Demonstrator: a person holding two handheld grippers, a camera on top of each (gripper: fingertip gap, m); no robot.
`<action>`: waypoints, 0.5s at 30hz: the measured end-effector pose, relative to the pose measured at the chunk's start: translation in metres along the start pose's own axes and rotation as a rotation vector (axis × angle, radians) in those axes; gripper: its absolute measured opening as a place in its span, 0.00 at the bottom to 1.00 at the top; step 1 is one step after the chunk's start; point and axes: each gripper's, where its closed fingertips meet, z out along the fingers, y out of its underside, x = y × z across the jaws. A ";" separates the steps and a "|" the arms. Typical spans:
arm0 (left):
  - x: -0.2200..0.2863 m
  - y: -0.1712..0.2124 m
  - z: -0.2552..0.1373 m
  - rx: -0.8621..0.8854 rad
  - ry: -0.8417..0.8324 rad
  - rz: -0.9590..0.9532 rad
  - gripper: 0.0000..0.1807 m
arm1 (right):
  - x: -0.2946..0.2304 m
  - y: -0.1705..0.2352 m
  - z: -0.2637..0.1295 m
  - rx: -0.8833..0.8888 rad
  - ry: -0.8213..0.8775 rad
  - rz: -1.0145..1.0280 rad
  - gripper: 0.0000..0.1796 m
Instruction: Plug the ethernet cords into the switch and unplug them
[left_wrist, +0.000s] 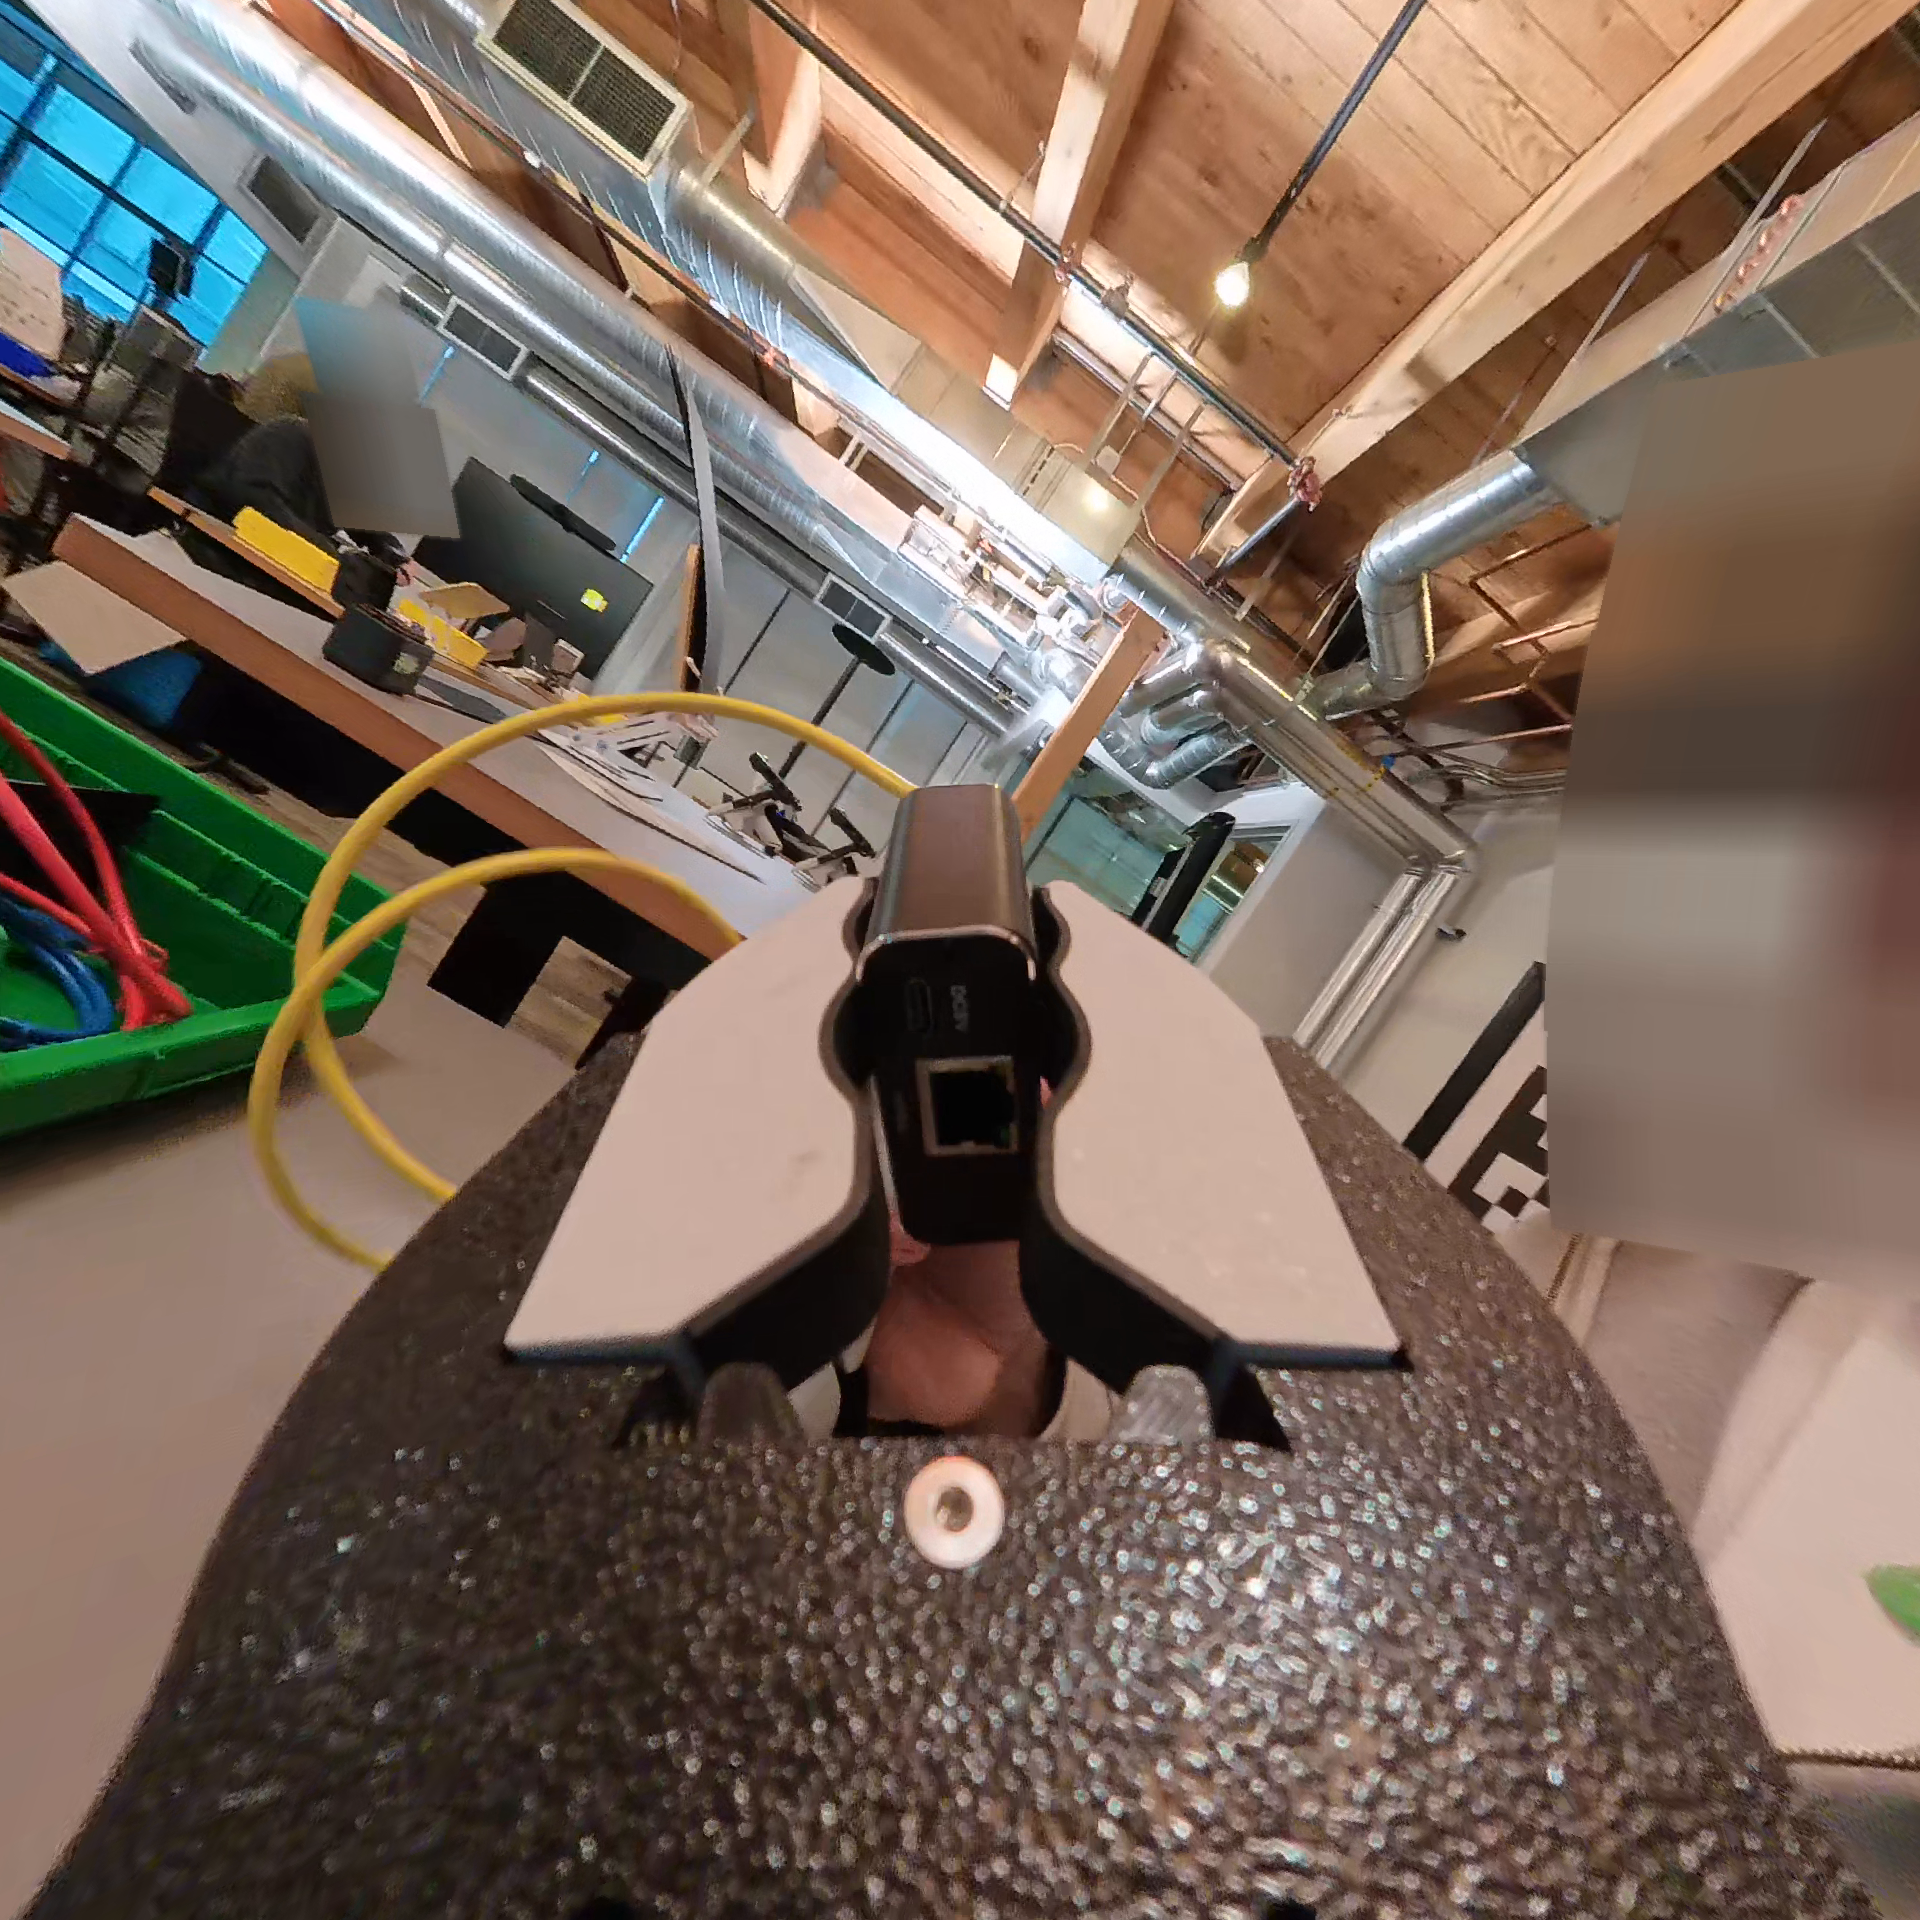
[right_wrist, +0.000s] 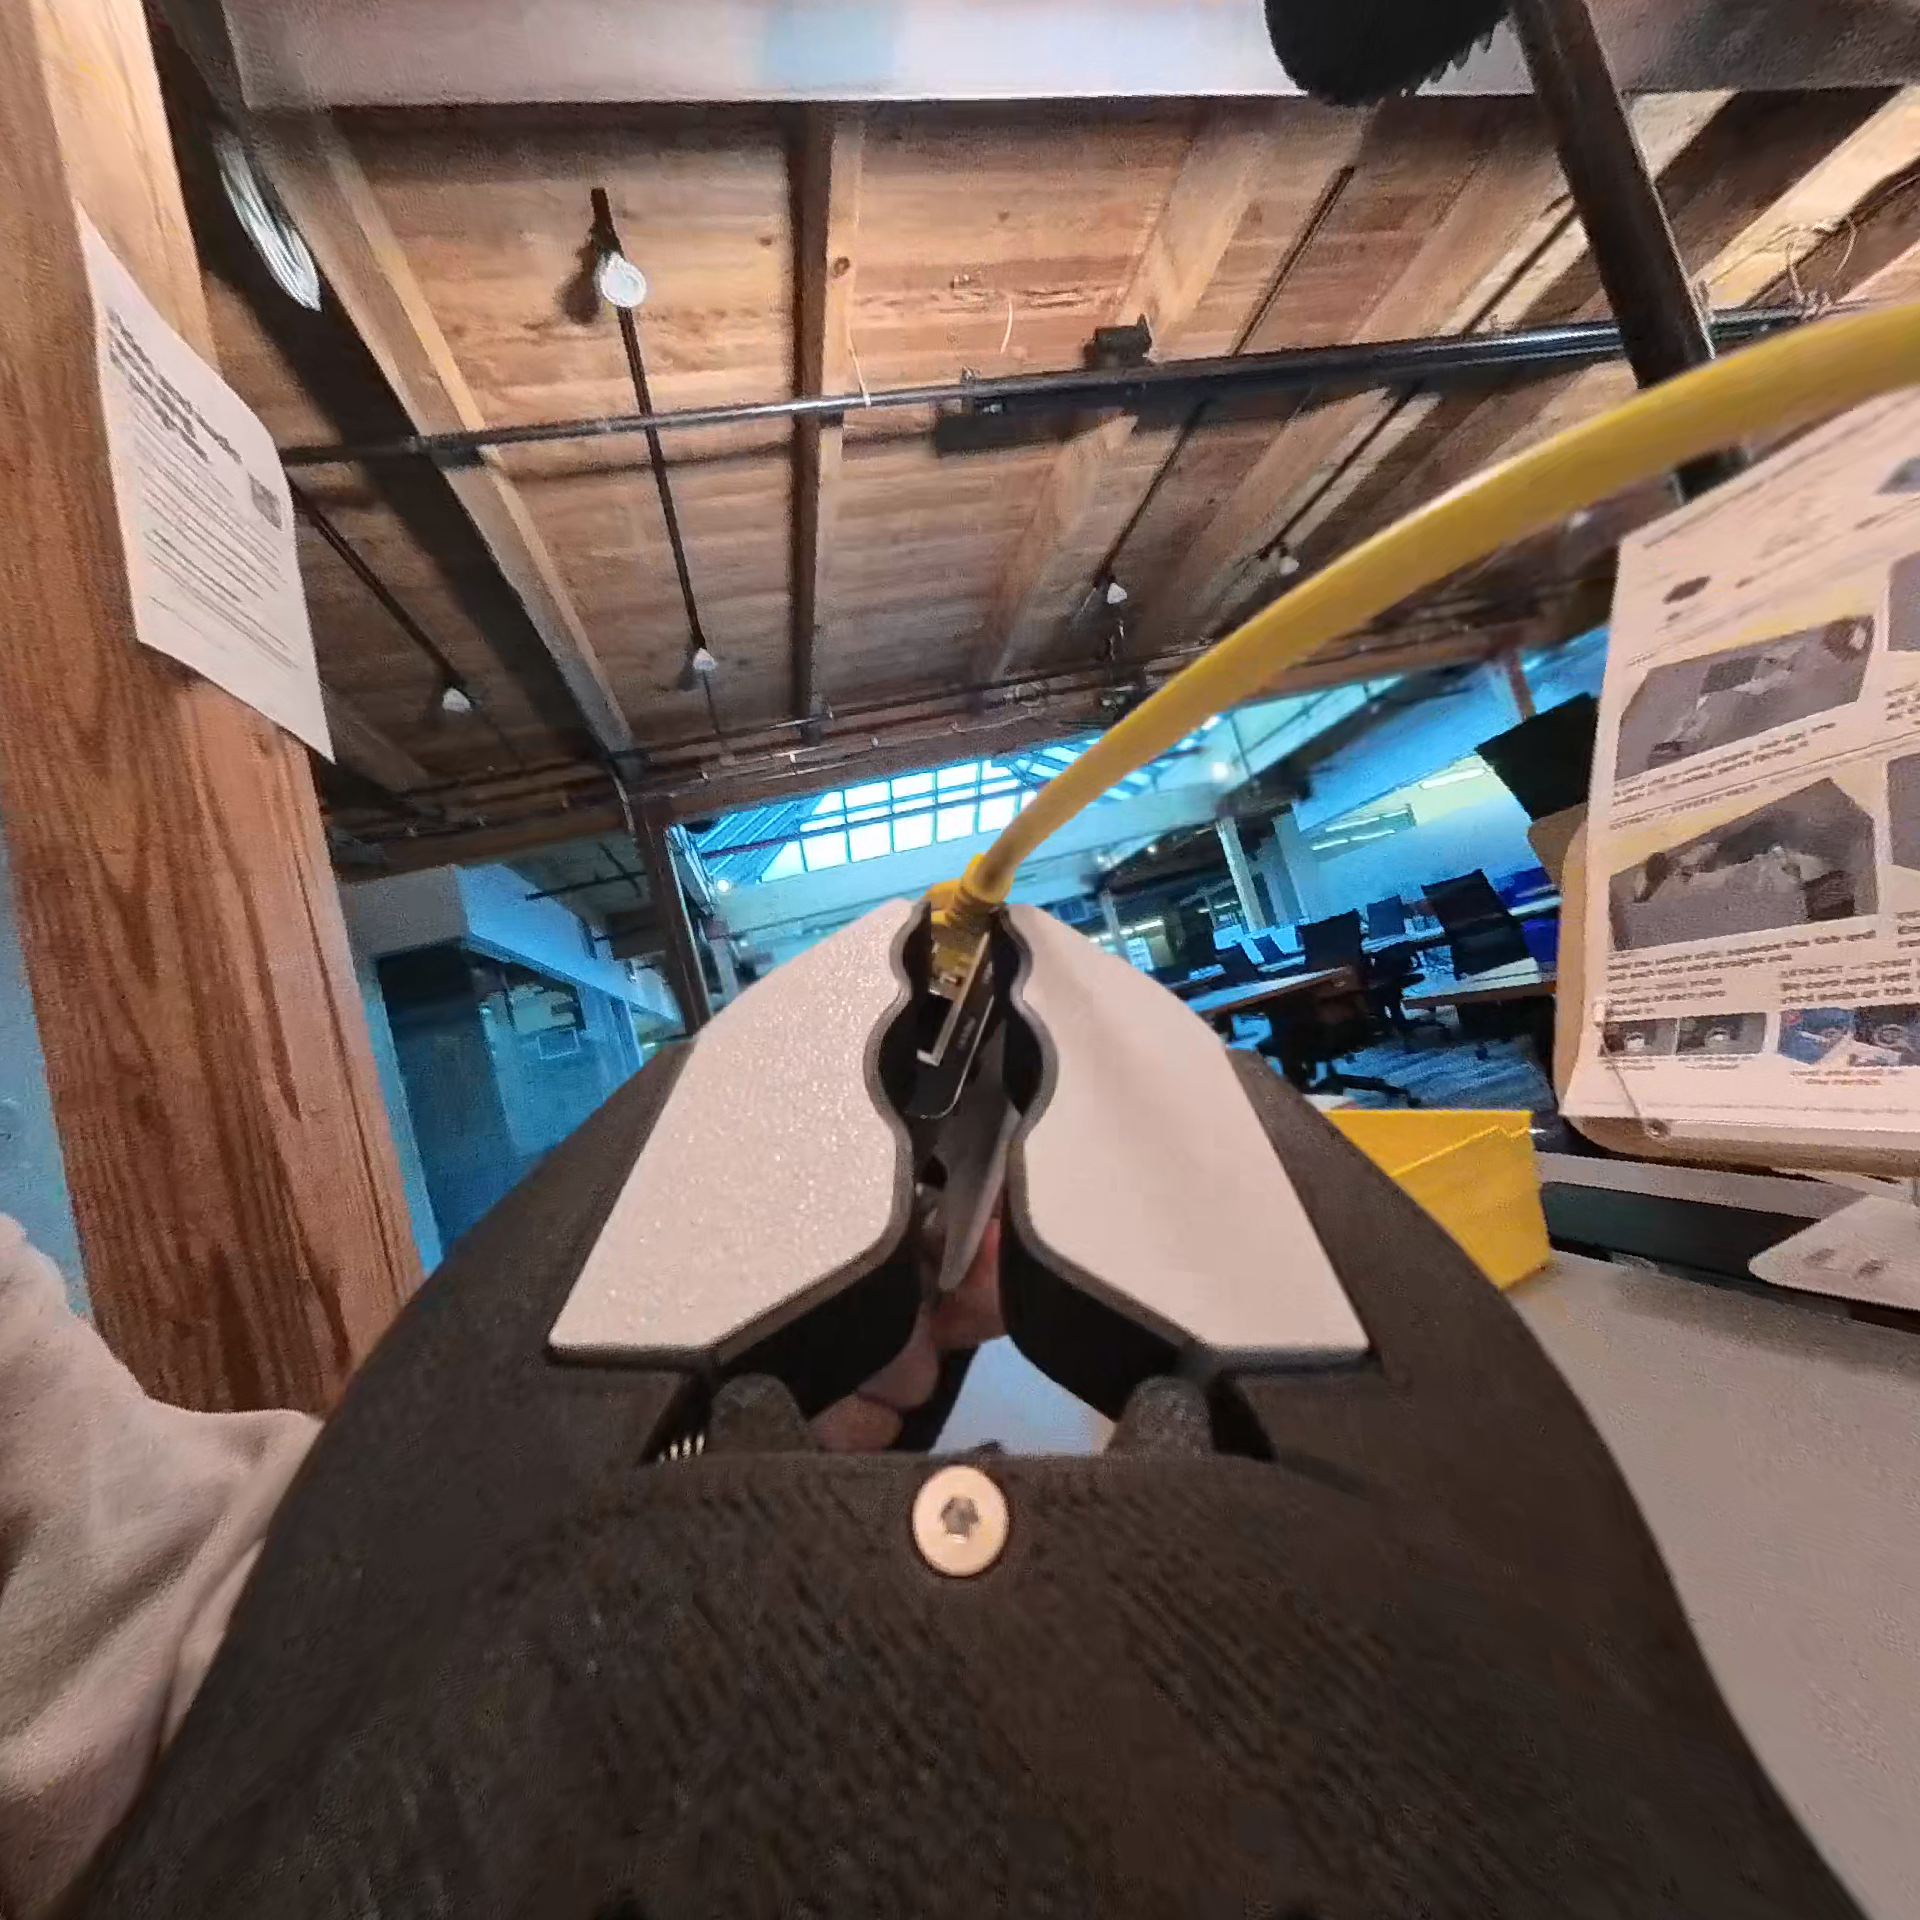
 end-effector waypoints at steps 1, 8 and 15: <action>-0.001 0.001 0.000 -0.003 -0.011 0.008 0.14 | 0.000 0.000 0.000 0.012 -0.009 0.017 0.07; -0.009 0.003 0.000 0.014 -0.082 0.083 0.14 | 0.008 0.014 0.003 -0.033 0.056 0.046 0.11; -0.005 0.004 -0.004 0.070 -0.070 0.222 0.15 | 0.004 0.018 0.005 -0.049 0.051 0.017 0.10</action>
